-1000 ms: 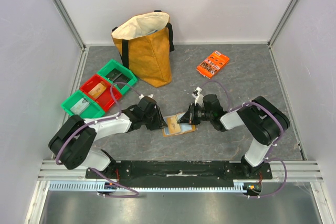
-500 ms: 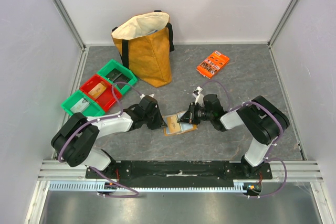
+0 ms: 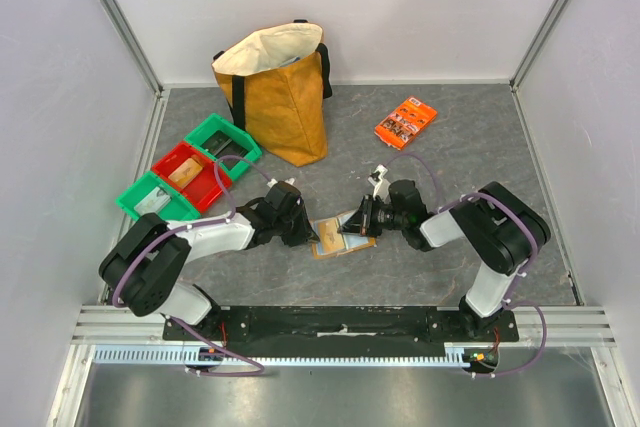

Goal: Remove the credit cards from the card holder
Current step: Remove the credit card from the card holder.

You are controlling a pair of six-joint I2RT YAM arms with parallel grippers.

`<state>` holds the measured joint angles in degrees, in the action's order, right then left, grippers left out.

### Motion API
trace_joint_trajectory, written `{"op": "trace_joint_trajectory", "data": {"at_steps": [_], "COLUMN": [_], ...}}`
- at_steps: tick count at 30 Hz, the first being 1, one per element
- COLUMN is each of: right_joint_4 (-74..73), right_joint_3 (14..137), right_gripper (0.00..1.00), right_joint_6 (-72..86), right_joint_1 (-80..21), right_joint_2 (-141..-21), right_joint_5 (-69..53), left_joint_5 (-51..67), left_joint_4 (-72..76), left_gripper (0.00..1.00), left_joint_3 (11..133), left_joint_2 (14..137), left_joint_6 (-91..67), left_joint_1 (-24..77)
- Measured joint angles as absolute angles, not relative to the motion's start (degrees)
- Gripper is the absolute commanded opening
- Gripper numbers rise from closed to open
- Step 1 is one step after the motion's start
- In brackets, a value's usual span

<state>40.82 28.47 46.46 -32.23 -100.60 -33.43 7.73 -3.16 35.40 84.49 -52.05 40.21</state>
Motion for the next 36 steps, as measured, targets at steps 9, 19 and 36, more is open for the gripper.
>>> {"op": "trace_joint_trajectory", "data": {"at_steps": [9,19,36], "right_joint_4": [44.9,47.2,49.8], "right_joint_3": [27.3,26.7,24.9], "right_gripper": [0.18,0.02,0.00], "right_joint_6": [48.5,49.5,49.7], "right_joint_1": [-31.6,-30.5,-26.7], "right_joint_2": [-101.7,-102.8,-104.5], "right_joint_5": [-34.8,-36.0,-39.2], "left_joint_5": [7.7,7.7,7.6], "left_joint_4": [-3.1,-3.1,-3.1], "left_gripper": [0.02,0.02,0.30], "left_joint_3": [35.4,35.4,35.4], "left_joint_2": [84.5,84.5,84.4], "left_joint_6": [-52.1,-52.1,-52.1], "left_joint_1": [40.2,40.2,39.9]}}
